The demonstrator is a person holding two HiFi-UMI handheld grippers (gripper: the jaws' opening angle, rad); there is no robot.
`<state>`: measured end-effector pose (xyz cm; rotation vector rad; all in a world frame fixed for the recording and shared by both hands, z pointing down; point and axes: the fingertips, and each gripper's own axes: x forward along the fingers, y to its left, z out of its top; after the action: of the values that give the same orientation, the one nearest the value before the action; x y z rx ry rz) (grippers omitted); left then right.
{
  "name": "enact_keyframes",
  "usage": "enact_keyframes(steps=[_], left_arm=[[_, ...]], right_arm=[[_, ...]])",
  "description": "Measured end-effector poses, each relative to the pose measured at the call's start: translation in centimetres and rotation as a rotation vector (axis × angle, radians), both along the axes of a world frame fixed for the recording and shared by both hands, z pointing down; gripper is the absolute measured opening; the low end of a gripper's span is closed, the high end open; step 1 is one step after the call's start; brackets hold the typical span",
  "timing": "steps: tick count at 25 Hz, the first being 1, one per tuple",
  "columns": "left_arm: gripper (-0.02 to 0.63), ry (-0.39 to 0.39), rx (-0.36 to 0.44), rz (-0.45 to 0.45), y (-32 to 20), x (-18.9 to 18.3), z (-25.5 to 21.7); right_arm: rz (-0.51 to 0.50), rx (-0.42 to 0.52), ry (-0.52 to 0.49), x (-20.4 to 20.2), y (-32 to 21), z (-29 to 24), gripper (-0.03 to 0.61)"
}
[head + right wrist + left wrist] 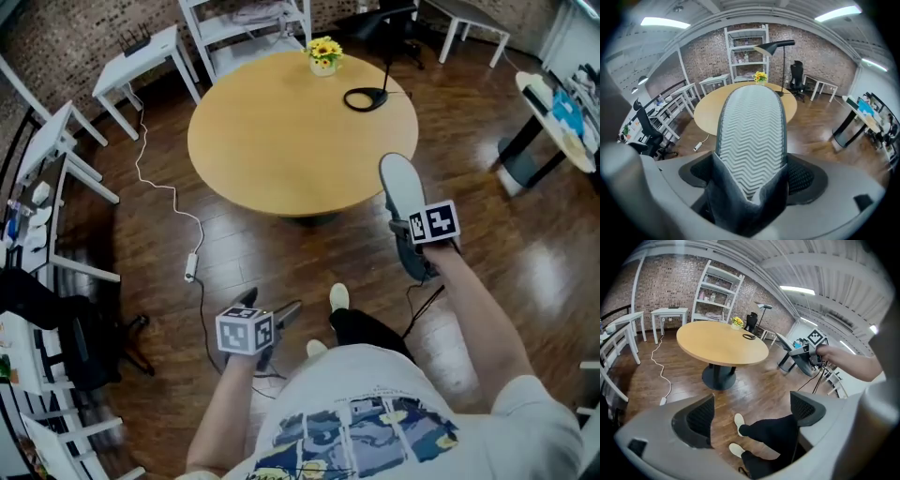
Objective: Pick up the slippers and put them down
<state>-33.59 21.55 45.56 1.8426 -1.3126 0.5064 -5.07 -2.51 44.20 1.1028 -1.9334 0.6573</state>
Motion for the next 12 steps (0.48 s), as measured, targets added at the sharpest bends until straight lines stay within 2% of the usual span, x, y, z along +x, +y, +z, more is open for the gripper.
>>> enact_keyframes(steps=[4, 6, 9, 12], left_arm=[[0.508, -0.024, -0.015, 0.129, -2.7, 6.1, 0.3], [0.508, -0.034, -0.032, 0.183, -5.6, 10.3, 1.2], [0.508, -0.041, -0.076, 0.255, -11.1, 18.2, 2.6], [0.495, -0.068, -0.141, 0.391, -16.3, 27.8, 4.4]], right_arm=[[0.148, -0.007, -0.008, 10.4, 0.5, 0.9, 0.459], [0.215, -0.025, -0.016, 16.4, -0.2, 2.8, 0.459], [0.315, -0.066, -0.023, 26.0, -2.0, 6.0, 0.459], [0.433, -0.133, -0.03, 35.5, -3.2, 10.7, 0.459]])
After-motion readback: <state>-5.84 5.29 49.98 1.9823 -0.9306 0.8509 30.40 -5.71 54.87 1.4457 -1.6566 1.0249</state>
